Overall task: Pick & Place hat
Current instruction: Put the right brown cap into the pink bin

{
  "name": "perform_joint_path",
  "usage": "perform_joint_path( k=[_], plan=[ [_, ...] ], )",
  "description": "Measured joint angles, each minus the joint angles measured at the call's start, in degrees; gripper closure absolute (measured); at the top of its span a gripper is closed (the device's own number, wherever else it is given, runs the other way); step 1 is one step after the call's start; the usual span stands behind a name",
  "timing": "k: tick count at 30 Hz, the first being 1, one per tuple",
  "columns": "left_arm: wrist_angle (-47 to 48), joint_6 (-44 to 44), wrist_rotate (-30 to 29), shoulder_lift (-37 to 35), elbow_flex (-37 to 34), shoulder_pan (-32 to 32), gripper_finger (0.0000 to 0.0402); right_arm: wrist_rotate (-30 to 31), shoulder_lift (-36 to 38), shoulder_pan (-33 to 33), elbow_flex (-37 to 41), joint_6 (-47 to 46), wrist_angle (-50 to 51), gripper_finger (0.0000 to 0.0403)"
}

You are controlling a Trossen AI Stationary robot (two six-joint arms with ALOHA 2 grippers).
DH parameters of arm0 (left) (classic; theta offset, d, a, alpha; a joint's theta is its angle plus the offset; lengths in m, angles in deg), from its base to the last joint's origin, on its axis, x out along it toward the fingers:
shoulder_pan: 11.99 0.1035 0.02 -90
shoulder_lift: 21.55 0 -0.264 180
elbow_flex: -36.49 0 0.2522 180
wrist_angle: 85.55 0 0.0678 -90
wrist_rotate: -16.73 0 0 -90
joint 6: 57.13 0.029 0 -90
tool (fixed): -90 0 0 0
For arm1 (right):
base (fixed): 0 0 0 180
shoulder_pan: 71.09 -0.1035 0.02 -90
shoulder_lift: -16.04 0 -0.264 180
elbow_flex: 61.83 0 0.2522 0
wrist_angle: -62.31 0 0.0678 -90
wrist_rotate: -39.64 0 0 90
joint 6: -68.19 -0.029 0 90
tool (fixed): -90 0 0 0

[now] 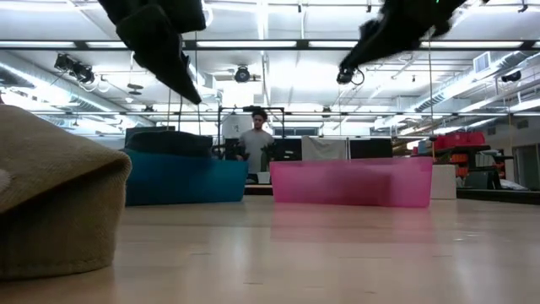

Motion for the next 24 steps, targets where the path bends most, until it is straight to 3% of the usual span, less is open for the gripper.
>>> perform_joint_path(
  k=[7, 10, 14, 17, 24],
  plan=[
    [-1.0, 0.0, 0.0, 0.0, 0.0, -3.3, 0.0179, -7.7, 3.0, -11.4, 0.0, -18.9, 0.7, 0.0187],
    [-1.4, -0.2, 0.0, 0.0, 0.0, -4.1, 0.0179, -11.8, 2.0, -16.2, 0.0, -28.3, 0.0, 0.0193],
    [-1.8, -2.2, 0.0, 0.0, 0.0, -4.3, 0.0179, -12.7, -0.9, -23.4, 0.0, -36.3, -0.8, 0.0199],
    [-2.3, -4.3, 0.0, 0.0, 0.0, -4.3, 0.0179, -13.6, -3.3, -28.1, 0.0, -46.1, 1.2, 0.0200],
    [-5.1, -6.1, 0.1, 0.0, 0.0, -4.3, 0.0179, -23.7, -6.6, -37.1, 0.0, -71.4, 10.7, 0.0200]
  ],
)
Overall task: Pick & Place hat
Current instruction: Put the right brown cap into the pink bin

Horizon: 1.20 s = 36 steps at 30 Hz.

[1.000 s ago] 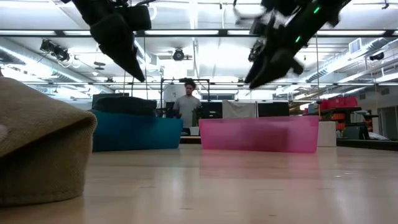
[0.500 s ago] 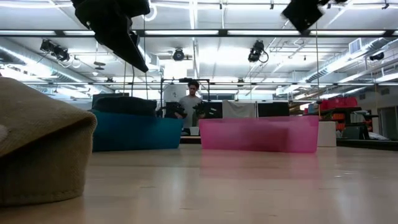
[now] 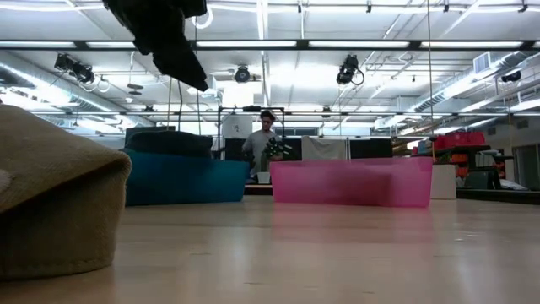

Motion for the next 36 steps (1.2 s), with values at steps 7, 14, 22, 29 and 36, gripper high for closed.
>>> perform_joint_path(
  k=[7, 14, 22, 29, 36],
  plan=[
    [-1.2, -12.8, 10.8, 0.3, 0.0, -4.7, 0.0181, -0.5, -1.3, -6.3, 0.0, -8.7, 6.8, 0.0200],
    [-3.1, -16.3, 9.4, 3.8, 0.0, -14.1, 0.0198, 0.6, -3.9, -10.1, 0.0, -7.3, 11.4, 0.0200],
    [-4.8, -11.6, 1.1, 6.8, 0.0, -16.5, 0.0203, 11.0, -9.0, -12.3, 0.0, -0.3, 13.0, 0.0200],
    [-4.7, -11.4, 0.8, 6.8, 0.0, -16.0, 0.0205, 12.9, -13.4, -12.3, -0.2, 9.3, 11.4, 0.0236],
    [-4.6, -11.2, 0.8, 6.8, 0.0, -16.0, 0.0207, 12.0, -11.5, -11.1, -0.1, 9.4, 11.7, 0.0388]
  ],
)
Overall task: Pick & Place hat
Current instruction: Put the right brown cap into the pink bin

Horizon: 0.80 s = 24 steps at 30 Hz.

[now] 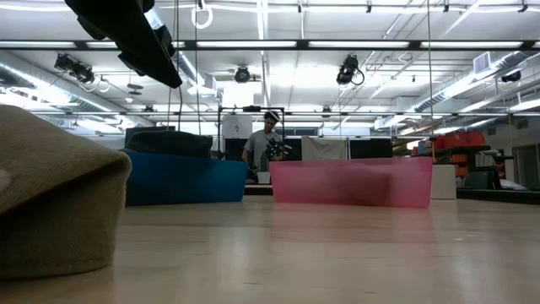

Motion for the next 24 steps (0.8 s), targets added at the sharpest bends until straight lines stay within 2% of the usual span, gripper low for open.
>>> perform_joint_path(
  k=[2, 5, 8, 10, 13, 15, 17, 24],
  plan=[
    [0.4, 0.5, 0.0, 0.0, 0.0, 0.0, 0.0207, 0.2, 1.5, 0.7, -0.2, 0.0, 0.7, 0.0386],
    [0.3, 3.8, 0.0, 0.0, 0.0, 0.0, 0.0207, 4.1, 4.0, 2.2, -3.3, 2.4, 3.5, 0.0385],
    [0.3, 8.1, 0.0, 0.0, 0.0, 0.0, 0.0207, 9.4, 5.9, 4.4, -8.5, 10.7, 11.7, 0.0397],
    [0.3, 10.6, 0.0, 0.0, 0.0, 0.0, 0.0207, 15.3, 6.5, 5.8, -12.5, 19.9, 17.9, 0.0395],
    [0.3, 12.9, 0.0, 0.0, 0.0, 0.0, 0.0207, 28.2, 6.8, 8.1, -17.8, 37.8, 25.0, 0.0394],
    [0.3, 13.1, 0.0, 0.0, 0.0, 0.1, 0.0207, 36.7, 6.8, 10.4, -19.9, 48.3, 27.6, 0.0394],
    [0.3, 12.9, 0.0, 0.0, 0.0, 0.1, 0.0207, 42.5, 6.8, 13.4, -21.4, 56.4, 28.3, 0.0394],
    [0.2, 12.9, 0.0, 0.0, 0.0, 0.1, 0.0207, 43.6, 6.8, 28.2, -22.5, 82.3, 29.6, 0.0395]
  ],
)
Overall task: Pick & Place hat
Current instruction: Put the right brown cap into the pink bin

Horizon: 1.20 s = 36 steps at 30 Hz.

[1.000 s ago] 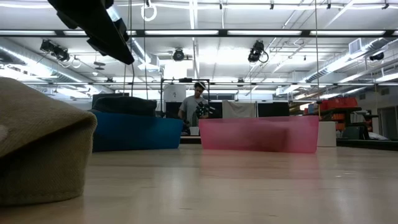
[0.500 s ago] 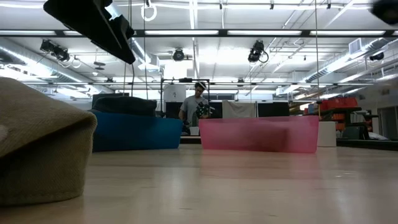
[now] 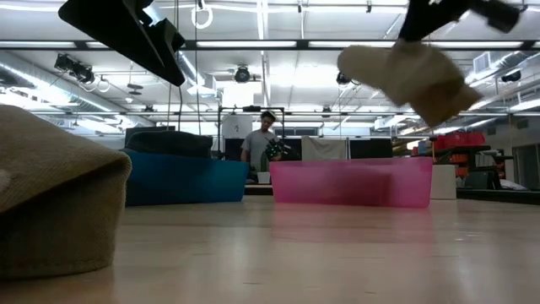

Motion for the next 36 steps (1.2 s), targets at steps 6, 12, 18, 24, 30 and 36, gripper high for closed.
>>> perform_joint_path(
  k=[6, 12, 18, 24, 30, 36],
  plan=[
    [0.0, 0.0, 0.0, 0.0, 0.0, 0.0, 0.0207, 0.4, 0.0, 13.5, 0.8, 19.0, -4.9, 0.0397],
    [0.0, 0.0, 0.0, 0.0, 0.0, 0.0, 0.0207, -5.6, 0.0, 22.7, 8.3, 38.9, -21.6, 0.0401],
    [0.0, 0.0, 0.0, 0.0, 0.0, 0.0, 0.0207, -15.9, -0.1, 27.8, 15.0, 50.9, -34.2, 0.0401],
    [0.0, -0.1, 0.0, 0.0, 0.0, 0.0, 0.0207, -19.3, -0.1, 31.3, 20.4, 50.0, -35.0, 0.0399],
    [0.0, -0.1, 0.0, 0.0, 0.0, 0.0, 0.0207, -28.5, 0.0, 32.6, 23.6, 43.7, -42.5, 0.0391],
    [0.0, -0.1, 0.0, 0.0, 0.0, 0.0, 0.0207, -29.2, 0.0, 33.9, 24.1, 32.2, -47.9, 0.0357]
  ],
)
